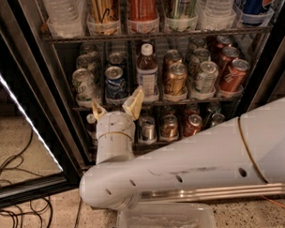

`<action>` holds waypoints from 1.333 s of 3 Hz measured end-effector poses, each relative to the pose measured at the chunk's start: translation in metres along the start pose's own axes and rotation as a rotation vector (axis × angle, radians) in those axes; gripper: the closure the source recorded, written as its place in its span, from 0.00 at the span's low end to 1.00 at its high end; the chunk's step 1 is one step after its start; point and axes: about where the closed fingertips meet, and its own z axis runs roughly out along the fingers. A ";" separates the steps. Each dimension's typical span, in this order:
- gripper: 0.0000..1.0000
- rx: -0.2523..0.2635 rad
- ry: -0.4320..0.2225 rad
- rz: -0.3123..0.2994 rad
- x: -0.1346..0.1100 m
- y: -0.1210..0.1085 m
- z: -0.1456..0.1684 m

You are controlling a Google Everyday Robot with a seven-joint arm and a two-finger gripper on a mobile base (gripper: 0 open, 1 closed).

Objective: Pick pepsi can from middle shelf of fridge

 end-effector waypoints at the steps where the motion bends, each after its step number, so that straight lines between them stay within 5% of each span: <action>1: 0.29 0.017 -0.012 -0.002 0.001 0.001 0.009; 4: 0.33 -0.018 0.012 0.055 0.010 0.018 0.019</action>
Offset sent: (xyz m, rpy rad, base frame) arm 0.0187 0.0002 -0.0092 0.0122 -0.0137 -0.0404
